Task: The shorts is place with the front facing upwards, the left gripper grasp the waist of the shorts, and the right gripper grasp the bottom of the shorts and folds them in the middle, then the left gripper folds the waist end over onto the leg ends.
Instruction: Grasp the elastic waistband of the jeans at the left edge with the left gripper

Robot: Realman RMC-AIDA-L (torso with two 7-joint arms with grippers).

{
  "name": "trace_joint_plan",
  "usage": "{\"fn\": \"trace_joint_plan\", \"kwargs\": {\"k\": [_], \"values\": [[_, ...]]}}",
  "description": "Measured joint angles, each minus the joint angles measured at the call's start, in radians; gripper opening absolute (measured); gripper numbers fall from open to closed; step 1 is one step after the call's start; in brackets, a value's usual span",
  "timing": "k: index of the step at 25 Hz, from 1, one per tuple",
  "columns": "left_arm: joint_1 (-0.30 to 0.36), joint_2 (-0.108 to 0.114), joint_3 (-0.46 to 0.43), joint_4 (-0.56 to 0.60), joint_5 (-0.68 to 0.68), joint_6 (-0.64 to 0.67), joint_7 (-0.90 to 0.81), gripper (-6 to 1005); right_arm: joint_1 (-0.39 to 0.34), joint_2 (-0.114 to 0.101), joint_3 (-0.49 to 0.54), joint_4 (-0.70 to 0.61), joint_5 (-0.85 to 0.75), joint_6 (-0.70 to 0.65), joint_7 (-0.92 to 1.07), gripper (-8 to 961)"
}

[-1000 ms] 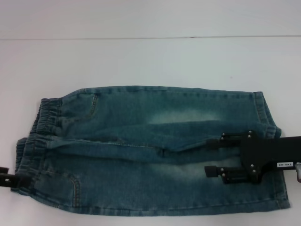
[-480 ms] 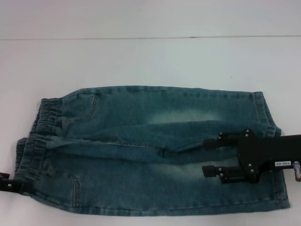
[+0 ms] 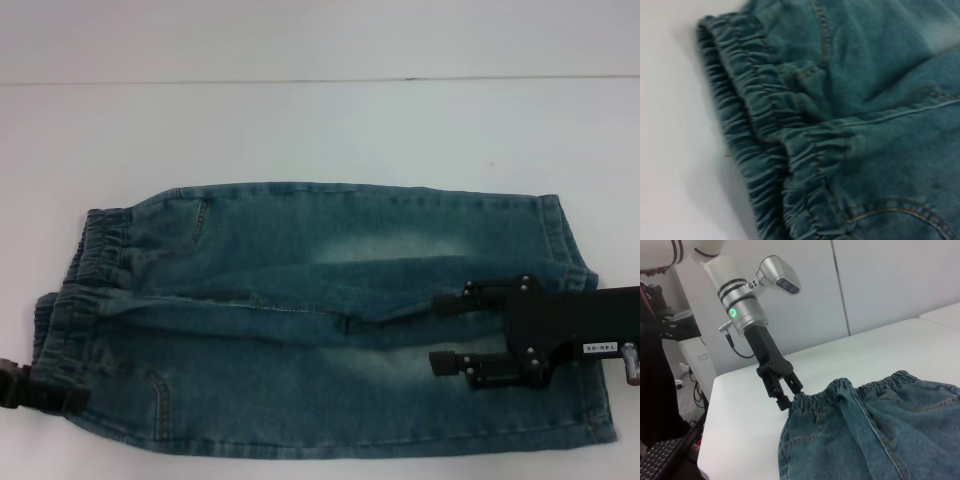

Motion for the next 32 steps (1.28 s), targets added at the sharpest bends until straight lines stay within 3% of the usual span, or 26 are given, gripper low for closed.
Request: {"fn": "trace_joint_plan", "kwargs": {"k": [7,18,29,32], "values": [[-0.004,-0.001,0.004,0.010,-0.003,0.028,0.000,887,0.002,-0.001,0.000,0.000,0.002,0.002,0.000,728],[-0.003,-0.008,0.018,0.023,-0.001,-0.007,0.018,725,0.008,0.001,0.000,0.001,0.002,0.012,0.000,729],[-0.010,-0.015,0.027,0.024,-0.003,0.007,0.035,257,0.013,0.000,0.007,0.002,0.002,0.013,0.002,728],[-0.011,-0.016,0.027,0.024,-0.004,0.009,0.031,168,0.013,-0.003,0.007,0.001,0.002,0.013,0.005,728]]}}
